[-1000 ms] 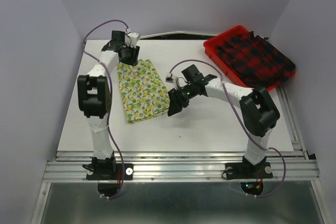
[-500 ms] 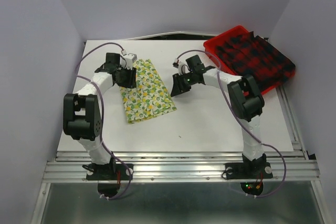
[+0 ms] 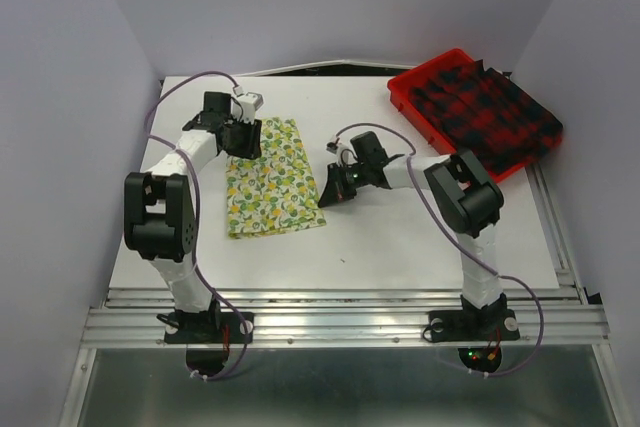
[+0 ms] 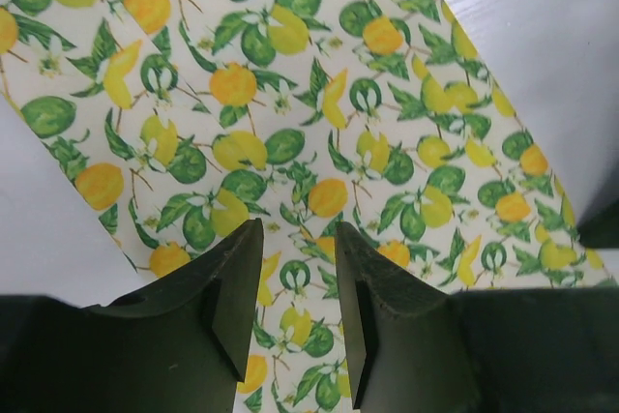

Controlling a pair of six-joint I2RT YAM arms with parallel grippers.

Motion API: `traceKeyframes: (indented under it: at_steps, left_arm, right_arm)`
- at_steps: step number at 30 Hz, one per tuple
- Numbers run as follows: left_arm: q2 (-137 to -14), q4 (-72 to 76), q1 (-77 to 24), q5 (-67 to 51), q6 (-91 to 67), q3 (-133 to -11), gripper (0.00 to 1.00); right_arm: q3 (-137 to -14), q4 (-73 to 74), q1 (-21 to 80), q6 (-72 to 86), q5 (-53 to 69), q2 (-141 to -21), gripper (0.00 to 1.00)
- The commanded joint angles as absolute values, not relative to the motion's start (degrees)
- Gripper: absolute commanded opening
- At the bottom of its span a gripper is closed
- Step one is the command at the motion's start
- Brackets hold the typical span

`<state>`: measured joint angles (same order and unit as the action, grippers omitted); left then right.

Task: Fold and stack the skirts
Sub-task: Fold the skirt

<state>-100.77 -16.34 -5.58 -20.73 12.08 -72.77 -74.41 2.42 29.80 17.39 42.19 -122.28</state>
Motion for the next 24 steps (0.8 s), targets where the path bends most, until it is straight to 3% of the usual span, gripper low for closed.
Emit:
traceKeyframes:
  at_steps: [1, 6, 9, 10, 14, 19, 24]
  left_arm:
    - [-101.78, -16.43, -6.06, -20.92, 12.83, -76.99, 0.47]
    - [-101.6, -18.01, -7.81, -21.7, 13.36, -76.73, 0.46]
    - [-101.08, -18.46, -9.49, -22.41, 13.89, -75.68, 0.45]
    - [-100.73, -18.37, -10.45, -22.93, 13.89, -75.41, 0.45]
    - [-98.18, -14.77, -13.53, -22.59, 10.9, -74.27, 0.43]
    - [-99.75, -9.76, -18.28, -9.51, 0.8, -76.99, 0.43]
    - [-104.76, -9.4, -20.21, -0.9, -6.58, -81.29, 0.37]
  right_arm:
    - [-66.83, -3.33, 34.71, 23.8, 40.78, -121.3, 0.01]
    - [-53.28, -15.96, 38.4, 36.01, 41.65, -111.9, 0.01]
    - [-51.24, -16.79, 43.66, 37.08, 41.57, -105.57, 0.01]
    - [-51.5, -16.79, 43.68, 37.61, 41.31, -104.51, 0.06]
    - [-56.34, -14.33, 37.09, 38.58, 38.06, -103.54, 0.08]
    - [-68.0, -13.19, 28.22, 40.7, 29.84, -108.18, 0.17]
    - [-79.61, -11.95, 27.6, 41.65, 26.72, -115.47, 0.15]
